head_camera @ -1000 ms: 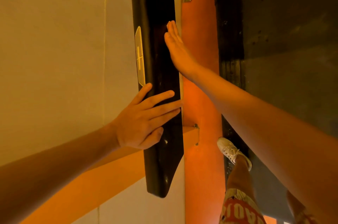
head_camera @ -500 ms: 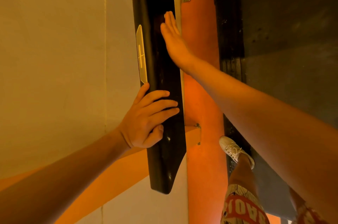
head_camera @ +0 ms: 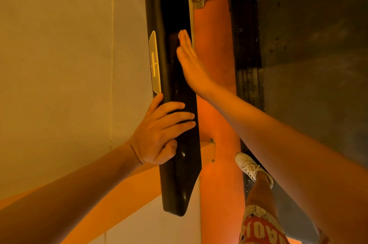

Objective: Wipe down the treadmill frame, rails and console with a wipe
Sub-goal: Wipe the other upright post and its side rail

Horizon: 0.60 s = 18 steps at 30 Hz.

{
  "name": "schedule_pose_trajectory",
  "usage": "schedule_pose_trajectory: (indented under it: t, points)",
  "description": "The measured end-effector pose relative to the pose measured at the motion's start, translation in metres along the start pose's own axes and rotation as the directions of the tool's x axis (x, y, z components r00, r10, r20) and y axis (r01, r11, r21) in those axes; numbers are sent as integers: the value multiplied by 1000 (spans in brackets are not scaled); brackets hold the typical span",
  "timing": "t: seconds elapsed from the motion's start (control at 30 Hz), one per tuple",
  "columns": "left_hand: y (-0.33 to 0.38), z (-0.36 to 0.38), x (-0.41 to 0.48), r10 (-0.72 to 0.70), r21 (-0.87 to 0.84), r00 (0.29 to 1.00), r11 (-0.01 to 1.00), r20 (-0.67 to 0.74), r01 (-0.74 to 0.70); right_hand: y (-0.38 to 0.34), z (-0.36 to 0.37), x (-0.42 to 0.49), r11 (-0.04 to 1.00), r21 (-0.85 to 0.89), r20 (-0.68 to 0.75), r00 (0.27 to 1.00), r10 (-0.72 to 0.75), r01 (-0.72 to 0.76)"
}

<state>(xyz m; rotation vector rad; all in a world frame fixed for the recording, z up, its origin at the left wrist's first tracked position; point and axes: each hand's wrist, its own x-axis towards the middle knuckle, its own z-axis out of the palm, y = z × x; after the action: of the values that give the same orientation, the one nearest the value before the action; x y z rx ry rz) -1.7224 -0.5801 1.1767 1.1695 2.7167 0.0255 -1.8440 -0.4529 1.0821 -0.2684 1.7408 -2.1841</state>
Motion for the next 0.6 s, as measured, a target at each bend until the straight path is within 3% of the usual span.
schedule_pose_trajectory:
  t: [0.13,0.37,0.6]
  points:
    - [-1,0,0,-5,-9,1000,1000,-16,5,-15,3,5,998,16,-12,998,57,-57]
    - [0,0,2,-4,-19,1000,1000,-30,4,-12,0,13,999,18,-11,1000,-28,29]
    - [0,1,0,-19,-19,999,1000,-26,18,1,-7,9,998,-14,-3,998,67,-67]
